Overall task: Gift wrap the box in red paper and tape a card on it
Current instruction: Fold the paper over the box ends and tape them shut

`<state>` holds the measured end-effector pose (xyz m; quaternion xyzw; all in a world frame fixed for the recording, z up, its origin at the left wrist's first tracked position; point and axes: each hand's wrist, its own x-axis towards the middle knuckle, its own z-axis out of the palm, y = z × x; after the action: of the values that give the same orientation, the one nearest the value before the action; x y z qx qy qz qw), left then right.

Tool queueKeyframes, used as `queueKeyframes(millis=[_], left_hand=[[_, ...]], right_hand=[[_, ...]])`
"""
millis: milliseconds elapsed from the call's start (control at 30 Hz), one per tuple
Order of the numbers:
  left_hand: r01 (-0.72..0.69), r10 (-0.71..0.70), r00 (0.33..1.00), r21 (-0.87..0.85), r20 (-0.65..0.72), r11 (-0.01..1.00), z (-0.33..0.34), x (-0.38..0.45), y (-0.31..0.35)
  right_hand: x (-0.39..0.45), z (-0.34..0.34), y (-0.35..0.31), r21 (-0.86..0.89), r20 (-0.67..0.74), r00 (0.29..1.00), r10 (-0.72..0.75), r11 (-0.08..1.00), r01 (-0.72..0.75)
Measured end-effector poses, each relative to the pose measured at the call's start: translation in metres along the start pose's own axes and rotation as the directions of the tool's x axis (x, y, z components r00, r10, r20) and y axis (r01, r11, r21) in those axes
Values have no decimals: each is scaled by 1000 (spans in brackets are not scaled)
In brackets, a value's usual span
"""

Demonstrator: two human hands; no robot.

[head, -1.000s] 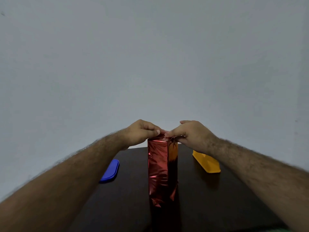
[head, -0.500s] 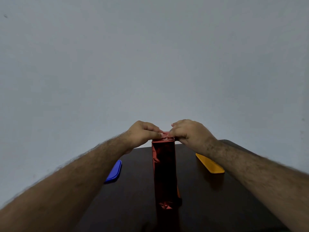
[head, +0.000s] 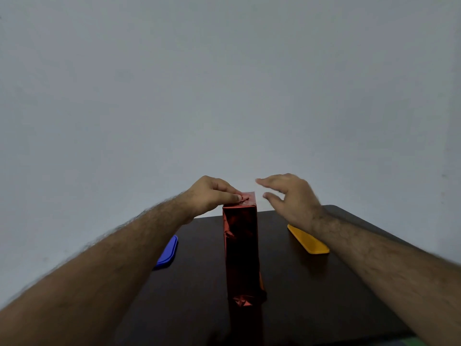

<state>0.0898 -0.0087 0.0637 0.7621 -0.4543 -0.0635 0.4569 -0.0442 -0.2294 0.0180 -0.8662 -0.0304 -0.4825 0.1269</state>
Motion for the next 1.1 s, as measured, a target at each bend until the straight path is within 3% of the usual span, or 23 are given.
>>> queueKeyframes(millis=[67, 167, 333, 467, 633, 733, 900, 1000, 1100], left_hand=[[26, -26, 1000, -2, -5, 1000, -1, -1, 0], [52, -52, 999, 1, -16, 999, -1, -1, 1], [62, -63, 997, -24, -38, 998, 1, 3, -2], [31, -36, 997, -84, -64, 996, 6, 4, -12], [12, -23, 996, -125, -81, 992, 8, 5, -17], [13, -23, 997, -126, -77, 992, 8, 5, -15], [20, -28, 996, -100, -81, 995, 9, 4, -13], [13, -21, 996, -99, -81, 995, 9, 4, -14], [19, -26, 997, -88, -74, 996, 8, 4, -12]], right_hand=[[-5, -3, 13, -5, -9, 983, 185, 983, -185], [-18, -8, 47, -106, 10, 894, 448, 890, -444], [-40, -13, 101, -424, 124, 644, 755, 627, -653], [-42, -11, 112, -438, 146, 496, 856, 505, -744], [-27, -12, 109, -113, 167, 272, 948, 292, -950], [-19, -14, 101, -277, 262, 143, 954, 216, -936], [-3, -13, 91, -366, 281, 111, 953, 213, -906], [-6, -11, 89, -274, 283, 95, 955, 175, -946], [-6, -8, 92, -69, 242, 69, 968, 88, -994]])
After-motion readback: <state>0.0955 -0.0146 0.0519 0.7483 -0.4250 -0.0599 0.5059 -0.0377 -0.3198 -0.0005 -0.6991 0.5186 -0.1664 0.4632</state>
